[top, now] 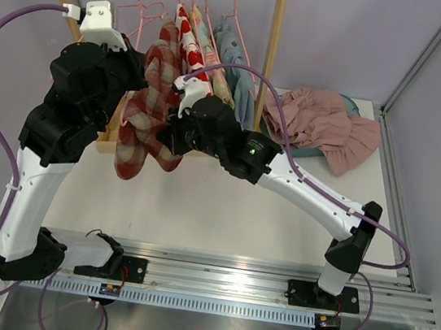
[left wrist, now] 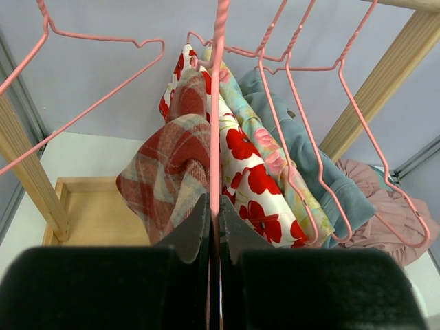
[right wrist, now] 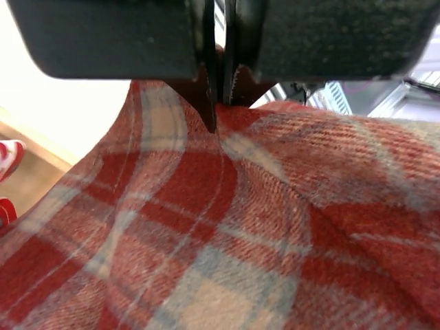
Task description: Remove the skirt from the hanger
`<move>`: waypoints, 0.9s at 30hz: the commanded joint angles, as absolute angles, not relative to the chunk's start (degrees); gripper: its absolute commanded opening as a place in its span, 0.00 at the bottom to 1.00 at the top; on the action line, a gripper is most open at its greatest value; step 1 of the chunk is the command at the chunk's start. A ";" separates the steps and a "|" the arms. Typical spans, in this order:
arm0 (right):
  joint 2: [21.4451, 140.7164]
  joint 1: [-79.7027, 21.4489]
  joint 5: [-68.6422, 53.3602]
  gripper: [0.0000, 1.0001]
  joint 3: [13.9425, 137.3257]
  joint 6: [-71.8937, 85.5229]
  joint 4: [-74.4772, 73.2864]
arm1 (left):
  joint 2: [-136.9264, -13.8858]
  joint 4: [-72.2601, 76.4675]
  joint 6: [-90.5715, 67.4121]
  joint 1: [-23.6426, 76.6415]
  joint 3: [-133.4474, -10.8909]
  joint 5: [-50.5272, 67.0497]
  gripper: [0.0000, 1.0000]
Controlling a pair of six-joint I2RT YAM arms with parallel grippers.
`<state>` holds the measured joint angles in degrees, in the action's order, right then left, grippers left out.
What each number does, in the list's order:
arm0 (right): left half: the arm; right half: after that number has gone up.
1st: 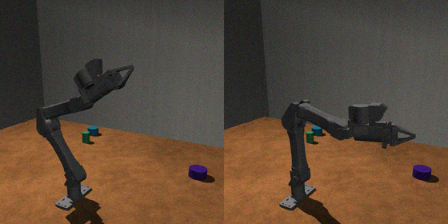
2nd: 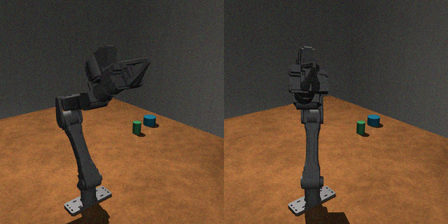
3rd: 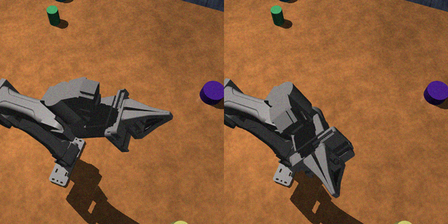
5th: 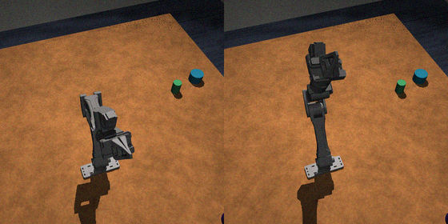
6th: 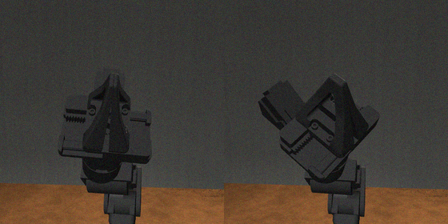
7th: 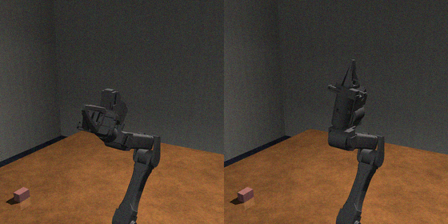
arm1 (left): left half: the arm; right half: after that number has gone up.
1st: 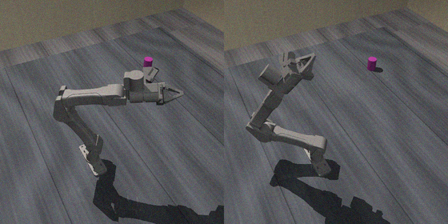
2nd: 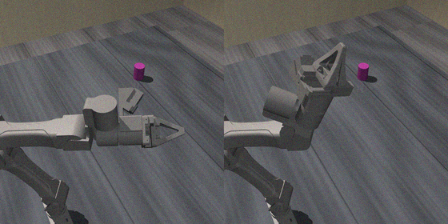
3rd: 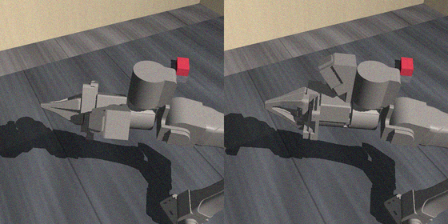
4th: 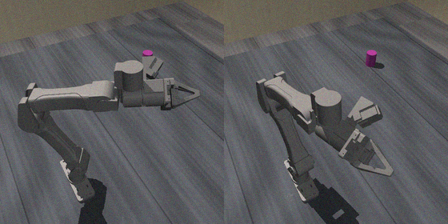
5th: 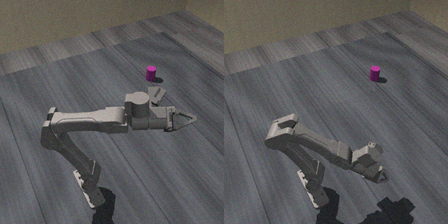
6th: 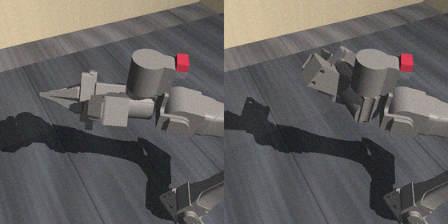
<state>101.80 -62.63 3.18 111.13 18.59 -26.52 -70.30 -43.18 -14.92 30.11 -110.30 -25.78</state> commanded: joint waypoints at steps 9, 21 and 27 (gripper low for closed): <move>89.13 -65.56 7.82 0.00 75.00 27.59 -14.68 | -68.38 -36.91 -7.40 30.50 -115.22 -33.74 0.00; 76.12 -69.17 23.62 0.00 65.37 29.19 -24.68 | -66.98 -37.09 -6.15 30.41 -111.98 -35.25 0.00; 75.76 -65.24 38.32 0.00 88.54 15.31 -33.49 | -63.02 -37.26 -8.52 30.41 -104.17 -31.65 0.00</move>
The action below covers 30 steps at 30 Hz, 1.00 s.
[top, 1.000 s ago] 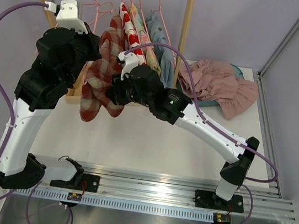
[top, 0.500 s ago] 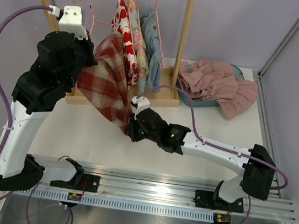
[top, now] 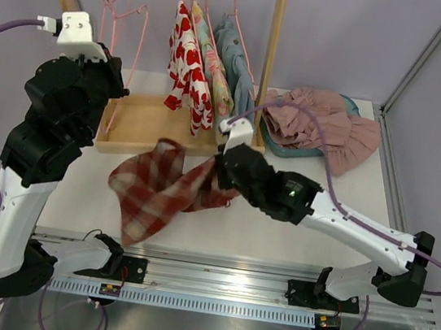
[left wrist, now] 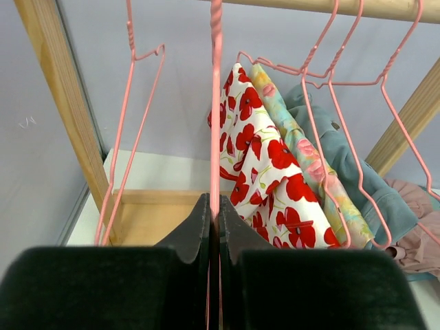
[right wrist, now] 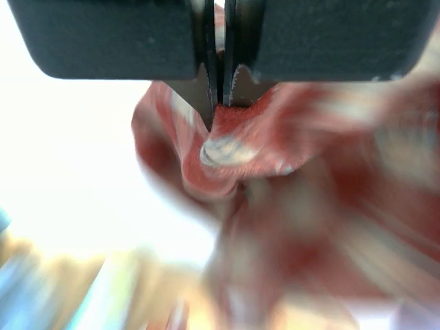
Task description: Remove the skirt from the hanger
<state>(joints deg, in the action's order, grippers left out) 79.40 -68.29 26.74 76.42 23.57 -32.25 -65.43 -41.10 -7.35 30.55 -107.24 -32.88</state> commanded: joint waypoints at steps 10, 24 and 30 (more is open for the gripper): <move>81.98 -38.89 34.12 0.00 118.54 0.62 -32.08 | -57.13 -38.94 -9.58 30.41 -94.67 -29.27 0.00; 108.89 -15.91 19.60 0.00 149.60 6.84 -28.92 | -53.61 -39.11 -12.92 30.41 -87.71 -27.33 0.00; 105.31 -15.91 19.86 0.00 126.35 12.55 -23.84 | -55.10 -39.29 -11.25 30.41 -90.34 -28.30 0.00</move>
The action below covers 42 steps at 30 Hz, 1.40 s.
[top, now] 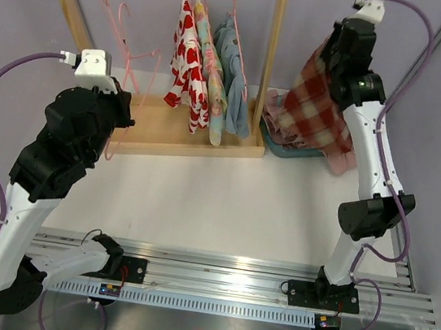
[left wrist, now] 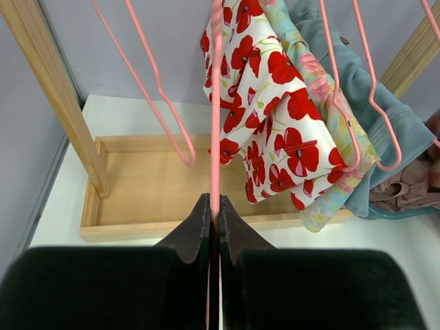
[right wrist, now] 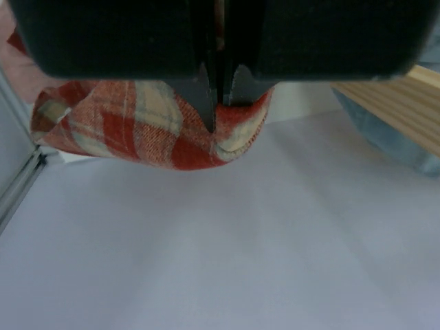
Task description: Remove the skirt from the hanger
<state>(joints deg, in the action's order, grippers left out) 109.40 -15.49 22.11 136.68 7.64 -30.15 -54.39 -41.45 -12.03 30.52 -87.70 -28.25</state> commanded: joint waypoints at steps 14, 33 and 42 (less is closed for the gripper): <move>86.76 -15.47 4.05 0.99 65.08 29.17 -9.67 | -78.65 -40.52 -5.88 22.95 -119.68 -25.67 0.00; 66.98 -15.65 -4.66 0.99 52.21 28.83 -14.50 | -95.29 -41.67 -13.44 10.90 -124.39 -15.57 0.00; 61.71 -15.65 -3.25 0.99 52.21 27.25 -18.63 | -83.59 -38.49 -15.21 10.90 -108.72 -13.98 0.16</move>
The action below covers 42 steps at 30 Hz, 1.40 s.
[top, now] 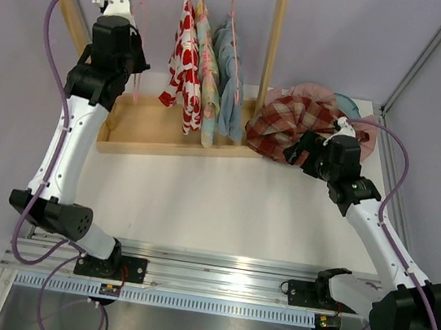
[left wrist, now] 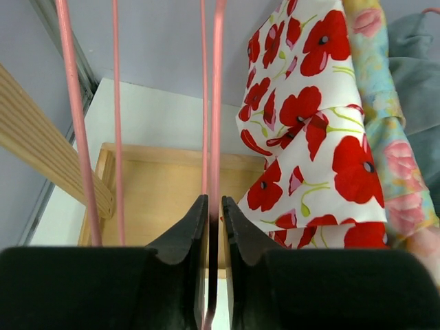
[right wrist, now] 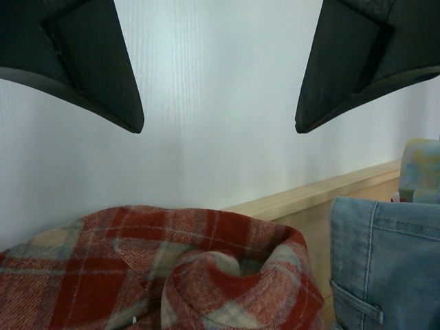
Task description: Remove the skirt from the hanger
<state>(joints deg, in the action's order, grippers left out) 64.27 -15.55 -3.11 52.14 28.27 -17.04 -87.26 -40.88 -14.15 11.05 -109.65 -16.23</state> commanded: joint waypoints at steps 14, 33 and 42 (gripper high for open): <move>56.78 -15.64 -2.99 1.00 51.06 27.33 -21.36 | -86.13 -44.12 -12.48 21.17 -124.45 -10.81 0.73; 52.91 -15.64 -1.14 1.00 52.03 25.40 -25.93 | -94.22 -35.51 -15.12 24.35 -116.72 -13.10 0.38; 53.09 -15.73 -1.58 0.99 52.64 25.40 -25.93 | -96.24 -36.56 -12.75 24.43 -119.79 -12.48 0.00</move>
